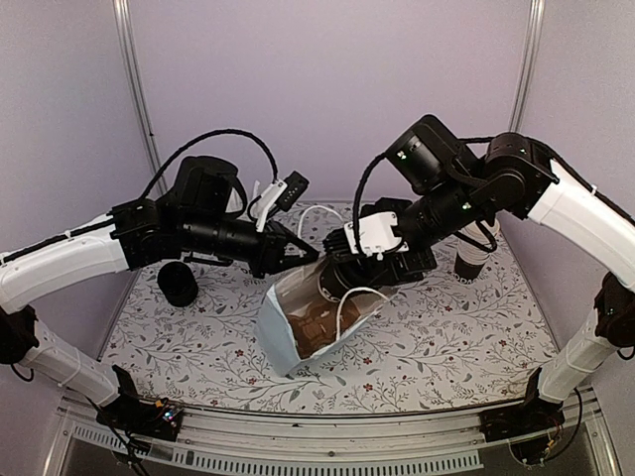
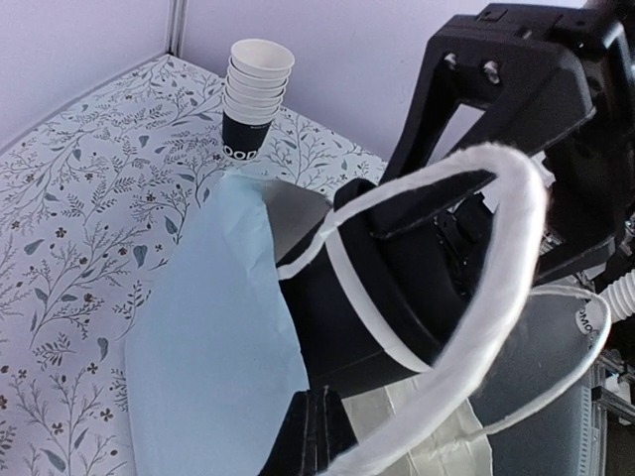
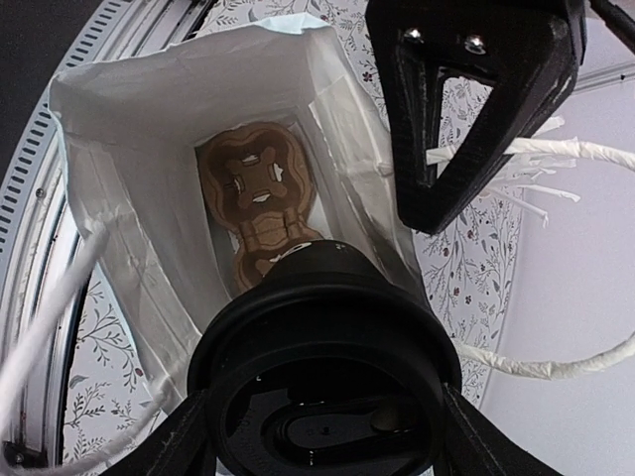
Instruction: Pack the takeout coffee
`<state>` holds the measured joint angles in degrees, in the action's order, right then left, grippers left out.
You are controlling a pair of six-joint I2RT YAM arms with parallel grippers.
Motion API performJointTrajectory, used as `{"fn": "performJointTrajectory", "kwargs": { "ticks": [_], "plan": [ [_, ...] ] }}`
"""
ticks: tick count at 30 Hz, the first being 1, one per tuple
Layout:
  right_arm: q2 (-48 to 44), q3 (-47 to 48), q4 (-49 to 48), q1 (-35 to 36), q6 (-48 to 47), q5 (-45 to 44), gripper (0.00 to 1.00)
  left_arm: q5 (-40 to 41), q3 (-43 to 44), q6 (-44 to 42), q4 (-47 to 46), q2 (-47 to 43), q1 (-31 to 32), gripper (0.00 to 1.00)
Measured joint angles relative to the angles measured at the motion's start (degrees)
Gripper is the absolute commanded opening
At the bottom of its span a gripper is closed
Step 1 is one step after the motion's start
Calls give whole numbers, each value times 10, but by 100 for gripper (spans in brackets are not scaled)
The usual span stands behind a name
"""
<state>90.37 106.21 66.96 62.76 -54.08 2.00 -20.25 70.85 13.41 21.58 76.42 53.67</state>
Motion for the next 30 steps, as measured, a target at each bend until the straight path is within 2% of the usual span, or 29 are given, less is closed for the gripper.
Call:
{"fn": "performJointTrajectory", "kwargs": {
  "ticks": [9, 10, 14, 17, 24, 30],
  "plan": [
    [-1, -29, 36, 54, -9, -29, 40, 2, 0, 31, -21, 0, 26, 0],
    [-1, -38, 38, 60, -9, -35, 40, 2, 0, 32, -24, 0, 28, 4],
    [-3, -71, 37, 69, -11, -50, 40, 2, 0, 34, -29, 2, 34, 35],
    [-10, -90, 35, 70, -12, -59, 40, 10, 1, 38, -27, 2, 36, 48],
    [-52, -150, -13, 70, -26, -89, 40, 45, 11, 23, -3, -24, 38, 65],
    [-96, -237, -80, 70, -60, -105, 40, 94, 1, 17, -13, -85, 7, 66]
  ]
}}
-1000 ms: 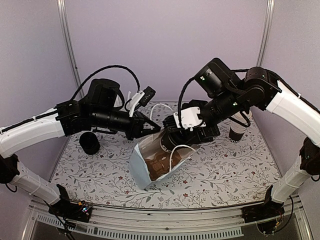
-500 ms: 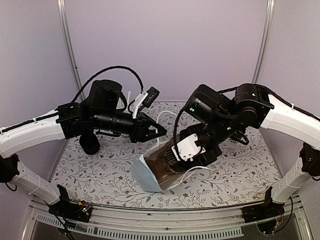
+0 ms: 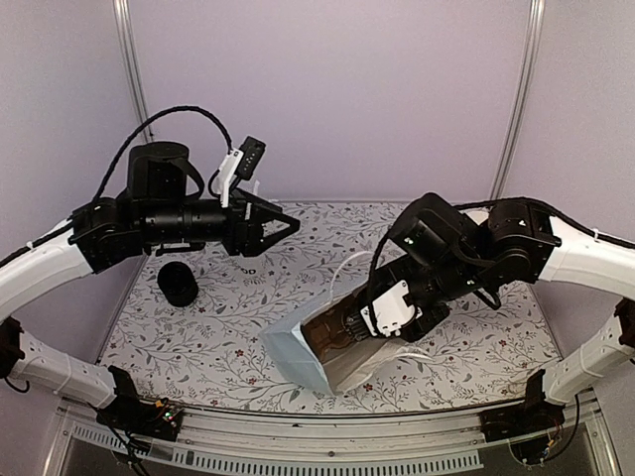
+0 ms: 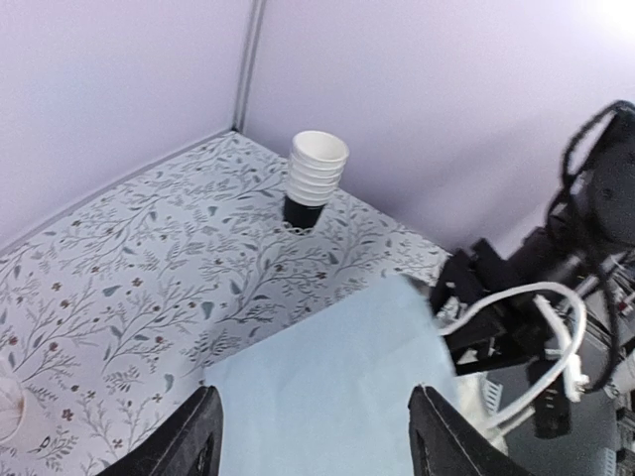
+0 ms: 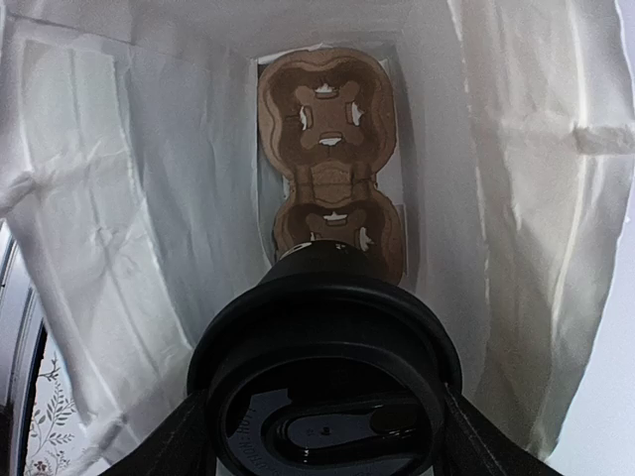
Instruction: Pack the takeout coffee
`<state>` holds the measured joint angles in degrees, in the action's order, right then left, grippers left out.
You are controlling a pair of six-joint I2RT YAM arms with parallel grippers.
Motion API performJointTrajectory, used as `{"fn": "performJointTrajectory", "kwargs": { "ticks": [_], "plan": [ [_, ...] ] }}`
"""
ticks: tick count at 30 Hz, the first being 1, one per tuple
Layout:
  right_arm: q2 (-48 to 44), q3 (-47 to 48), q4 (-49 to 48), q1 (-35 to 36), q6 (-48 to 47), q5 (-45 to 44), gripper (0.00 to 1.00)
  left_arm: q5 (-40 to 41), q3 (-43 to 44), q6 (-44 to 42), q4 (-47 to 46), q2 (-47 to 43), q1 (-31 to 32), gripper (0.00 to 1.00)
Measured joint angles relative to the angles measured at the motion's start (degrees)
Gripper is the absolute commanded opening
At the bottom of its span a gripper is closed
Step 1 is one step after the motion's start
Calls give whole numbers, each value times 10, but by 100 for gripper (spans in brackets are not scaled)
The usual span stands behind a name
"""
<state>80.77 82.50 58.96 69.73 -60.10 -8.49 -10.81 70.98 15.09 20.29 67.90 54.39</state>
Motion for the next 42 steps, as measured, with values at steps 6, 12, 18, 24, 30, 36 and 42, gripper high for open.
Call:
{"fn": "performJointTrajectory", "kwargs": {
  "ticks": [6, 12, 18, 24, 30, 36, 42],
  "plan": [
    [-24, -57, -59, 0, -30, 0, 40, 19, -55, 8, -39, 65, -78, 66],
    [-50, -107, -100, 0, -67, -3, 40, -10, -65, 4, -62, 217, -115, 64],
    [-49, -113, -136, 0, -85, -21, 40, -43, -37, -11, -72, 319, -135, 63],
    [-33, -113, -166, 0, -97, -43, 40, -87, 15, -25, -83, 378, -151, 62],
    [8, -107, -169, 0, -100, -57, 40, -132, 25, -31, -90, 393, -153, 60],
    [16, -107, -166, 0, -100, -57, 40, -170, 25, -33, -93, 393, -153, 58],
    [15, -133, -186, 0, -113, -68, 40, -195, 25, -39, -92, 393, -153, 57]
  ]
}}
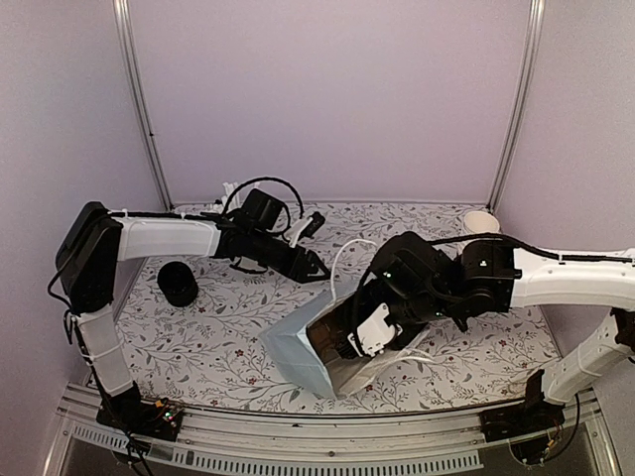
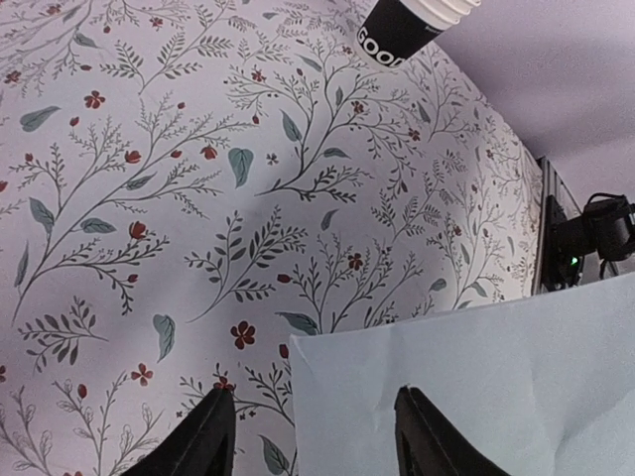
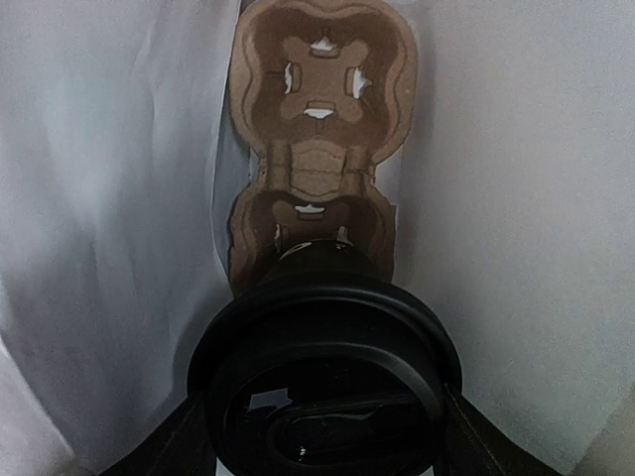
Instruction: Pack the takeout coffee
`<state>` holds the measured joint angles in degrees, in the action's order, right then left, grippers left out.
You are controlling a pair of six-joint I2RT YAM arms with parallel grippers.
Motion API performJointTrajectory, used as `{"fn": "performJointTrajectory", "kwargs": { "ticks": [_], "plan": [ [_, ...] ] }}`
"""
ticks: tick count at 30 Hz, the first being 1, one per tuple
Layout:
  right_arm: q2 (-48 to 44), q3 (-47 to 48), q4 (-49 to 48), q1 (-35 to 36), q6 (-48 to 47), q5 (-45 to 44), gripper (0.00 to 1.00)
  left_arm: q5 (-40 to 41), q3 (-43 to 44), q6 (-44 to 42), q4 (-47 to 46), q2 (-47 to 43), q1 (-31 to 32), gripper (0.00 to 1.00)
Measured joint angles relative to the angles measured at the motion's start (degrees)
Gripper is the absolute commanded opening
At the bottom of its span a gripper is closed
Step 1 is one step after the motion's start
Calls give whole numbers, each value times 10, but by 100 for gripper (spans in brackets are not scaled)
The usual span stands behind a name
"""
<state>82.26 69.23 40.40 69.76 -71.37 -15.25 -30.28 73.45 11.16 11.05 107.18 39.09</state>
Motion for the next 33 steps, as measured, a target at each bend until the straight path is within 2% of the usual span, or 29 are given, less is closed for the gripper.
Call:
{"fn": "performJointTrajectory", "kwargs": {
  "ticks": [15, 33],
  "plan": [
    [-36, -57, -56, 9, -21, -35, 39, -50, 0, -6, 0, 20, 0, 56],
    [-22, -67, -105, 9, -16, -1, 38, -148, 0, -48, -14, 26, -24, 52]
  ]
}}
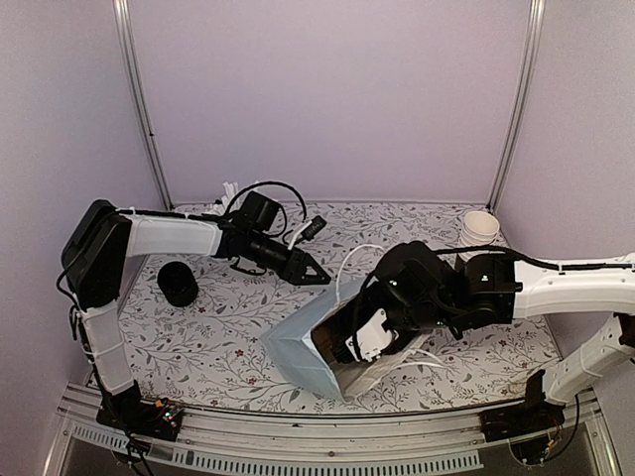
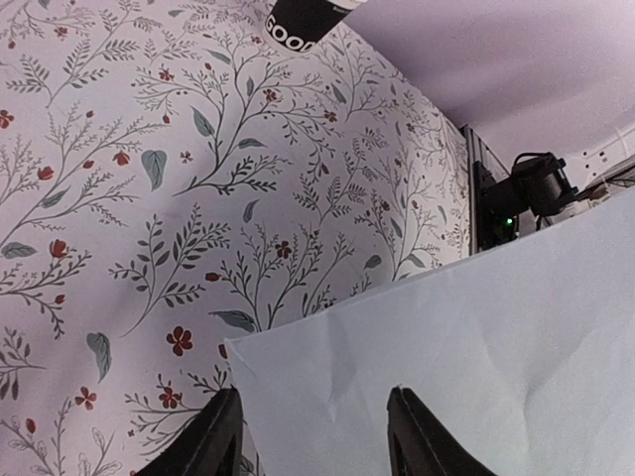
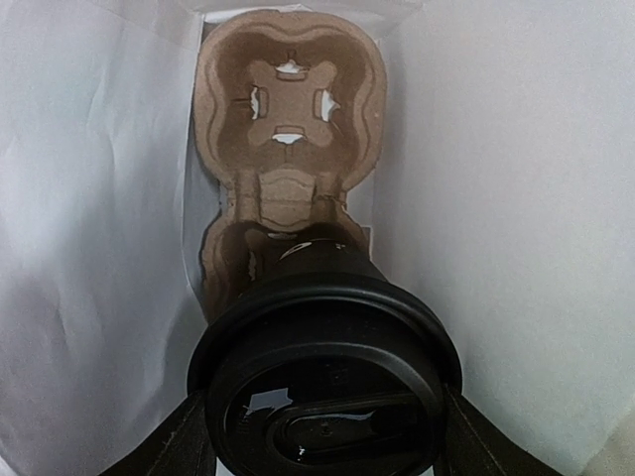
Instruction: Pack the takeout coffee
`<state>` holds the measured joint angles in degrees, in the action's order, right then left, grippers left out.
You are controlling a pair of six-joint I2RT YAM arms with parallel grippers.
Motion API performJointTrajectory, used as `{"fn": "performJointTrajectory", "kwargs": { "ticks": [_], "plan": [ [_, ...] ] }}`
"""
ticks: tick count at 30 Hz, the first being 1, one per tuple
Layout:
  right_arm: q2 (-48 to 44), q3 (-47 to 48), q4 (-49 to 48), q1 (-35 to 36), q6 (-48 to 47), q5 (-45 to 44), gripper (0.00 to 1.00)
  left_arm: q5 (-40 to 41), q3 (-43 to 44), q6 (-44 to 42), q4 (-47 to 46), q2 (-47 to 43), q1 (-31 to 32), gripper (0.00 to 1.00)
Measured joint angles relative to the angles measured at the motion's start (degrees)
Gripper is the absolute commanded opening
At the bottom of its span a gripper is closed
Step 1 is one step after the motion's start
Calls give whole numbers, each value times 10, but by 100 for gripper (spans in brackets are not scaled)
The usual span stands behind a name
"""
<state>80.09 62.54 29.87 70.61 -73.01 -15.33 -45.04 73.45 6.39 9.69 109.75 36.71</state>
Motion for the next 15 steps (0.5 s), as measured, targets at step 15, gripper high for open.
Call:
{"fn": "performJointTrajectory", "kwargs": {
  "ticks": [15],
  "plan": [
    [19, -7, -23, 0, 1, 4, 38, -56, -4, -11, -13, 0, 0, 50]
  ]
}}
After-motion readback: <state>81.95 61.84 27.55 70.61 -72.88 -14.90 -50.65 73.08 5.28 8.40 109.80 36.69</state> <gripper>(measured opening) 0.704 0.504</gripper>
